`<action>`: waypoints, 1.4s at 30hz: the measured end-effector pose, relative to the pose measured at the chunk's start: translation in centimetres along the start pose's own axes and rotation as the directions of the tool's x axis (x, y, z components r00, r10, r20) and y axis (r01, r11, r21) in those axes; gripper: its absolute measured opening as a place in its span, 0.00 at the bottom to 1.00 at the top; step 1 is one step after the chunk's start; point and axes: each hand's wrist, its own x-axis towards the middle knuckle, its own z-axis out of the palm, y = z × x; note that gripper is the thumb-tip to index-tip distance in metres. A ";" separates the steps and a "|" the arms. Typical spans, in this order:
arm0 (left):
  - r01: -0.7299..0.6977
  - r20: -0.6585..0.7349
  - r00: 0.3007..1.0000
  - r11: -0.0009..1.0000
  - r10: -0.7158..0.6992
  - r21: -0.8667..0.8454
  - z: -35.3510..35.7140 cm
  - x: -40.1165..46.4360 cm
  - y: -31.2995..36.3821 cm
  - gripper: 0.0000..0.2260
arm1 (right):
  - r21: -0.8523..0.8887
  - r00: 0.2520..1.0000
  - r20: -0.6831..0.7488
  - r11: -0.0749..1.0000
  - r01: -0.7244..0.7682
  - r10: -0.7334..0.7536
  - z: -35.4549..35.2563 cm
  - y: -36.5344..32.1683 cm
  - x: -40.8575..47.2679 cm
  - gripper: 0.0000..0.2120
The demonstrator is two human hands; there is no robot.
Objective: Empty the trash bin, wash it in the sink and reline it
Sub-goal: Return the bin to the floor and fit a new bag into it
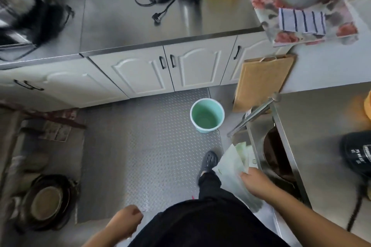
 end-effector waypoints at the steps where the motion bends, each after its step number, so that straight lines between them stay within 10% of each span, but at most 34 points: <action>1: -0.007 0.000 1.000 0.999 0.007 -0.046 -0.5 0.8 1.0 0.09 | -0.042 1.000 0.021 0.999 0.002 -0.001 -1.1 -0.3 1.0 0.14; 16: -0.088 0.116 0.978 0.840 0.176 -0.535 -10.2 4.2 29.6 0.09 | -0.171 0.976 0.078 0.961 0.216 -0.205 -15.6 -13.9 10.0 0.18; 23: 0.400 0.618 0.771 0.640 0.152 -0.656 -15.1 7.3 38.5 0.47 | -0.284 0.929 0.056 0.886 0.367 -0.366 -17.2 -21.5 8.2 0.18; 28: 0.484 0.714 0.696 0.687 0.071 -0.541 -19.6 10.5 40.5 0.42 | -0.404 0.897 0.076 0.809 0.427 -0.435 -17.2 -25.1 8.2 0.18; 32: 0.376 0.650 0.740 0.695 0.173 -0.613 -20.8 11.6 40.9 0.10 | -0.220 0.892 0.027 0.868 0.446 -0.451 -17.3 -26.9 9.1 0.18; 36: 0.314 0.541 0.808 0.607 0.234 -0.731 -22.1 11.9 40.8 0.16 | 0.250 0.942 -0.094 0.908 0.336 -0.323 -17.7 -27.7 9.7 0.13; 42: 0.255 0.395 0.893 0.481 0.216 -0.839 -24.9 11.8 40.3 0.19 | 0.839 0.985 -0.148 0.538 0.079 0.087 -19.5 -28.1 11.7 0.13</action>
